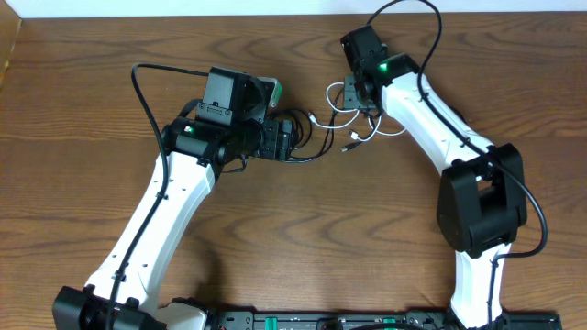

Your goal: Untangle cables

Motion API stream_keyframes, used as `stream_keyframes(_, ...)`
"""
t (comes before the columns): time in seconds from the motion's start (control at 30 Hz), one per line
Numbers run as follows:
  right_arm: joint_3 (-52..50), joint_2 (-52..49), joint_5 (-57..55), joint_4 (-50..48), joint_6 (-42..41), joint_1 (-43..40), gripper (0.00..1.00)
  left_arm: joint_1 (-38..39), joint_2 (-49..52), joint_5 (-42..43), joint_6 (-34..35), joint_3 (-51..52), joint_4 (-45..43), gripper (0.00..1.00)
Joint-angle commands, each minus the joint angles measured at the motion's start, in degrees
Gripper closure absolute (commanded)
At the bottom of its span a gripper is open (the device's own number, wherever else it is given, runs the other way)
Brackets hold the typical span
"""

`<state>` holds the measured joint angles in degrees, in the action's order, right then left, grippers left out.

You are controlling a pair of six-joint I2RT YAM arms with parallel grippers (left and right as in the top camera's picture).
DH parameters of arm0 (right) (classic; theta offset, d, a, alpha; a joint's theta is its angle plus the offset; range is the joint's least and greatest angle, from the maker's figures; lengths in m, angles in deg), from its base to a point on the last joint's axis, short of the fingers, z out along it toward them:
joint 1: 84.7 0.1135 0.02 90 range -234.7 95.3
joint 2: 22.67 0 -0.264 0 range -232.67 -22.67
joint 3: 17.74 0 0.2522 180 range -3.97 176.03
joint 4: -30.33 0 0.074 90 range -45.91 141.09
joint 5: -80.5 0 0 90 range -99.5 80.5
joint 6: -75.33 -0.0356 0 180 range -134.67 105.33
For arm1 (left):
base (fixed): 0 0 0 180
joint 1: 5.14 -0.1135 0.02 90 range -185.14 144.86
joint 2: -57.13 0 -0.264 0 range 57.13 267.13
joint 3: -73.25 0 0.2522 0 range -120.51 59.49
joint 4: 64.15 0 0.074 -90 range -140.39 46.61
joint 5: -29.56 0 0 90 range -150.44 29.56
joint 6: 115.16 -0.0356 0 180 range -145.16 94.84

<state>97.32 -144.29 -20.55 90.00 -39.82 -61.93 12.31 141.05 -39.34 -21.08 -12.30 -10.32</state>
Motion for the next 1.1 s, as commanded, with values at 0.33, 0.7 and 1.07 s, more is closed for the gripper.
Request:
stream_keyframes(0.33,1.75,3.28,-0.15,8.52,-4.07,-3.54,0.46,0.02,0.35,0.33,-1.51,0.33,0.09,0.23)
stream_keyframes(0.7,0.15,2.84,4.11,10.86,-10.25,-2.8,0.45,0.02,0.35,0.35,-1.51,0.33,-0.04,0.23)
stream_keyframes(1.07,0.15,-2.27,3.93,11.28,-13.05,-1.66,0.46,0.02,0.35,0.35,-1.51,0.33,-0.02,0.23)
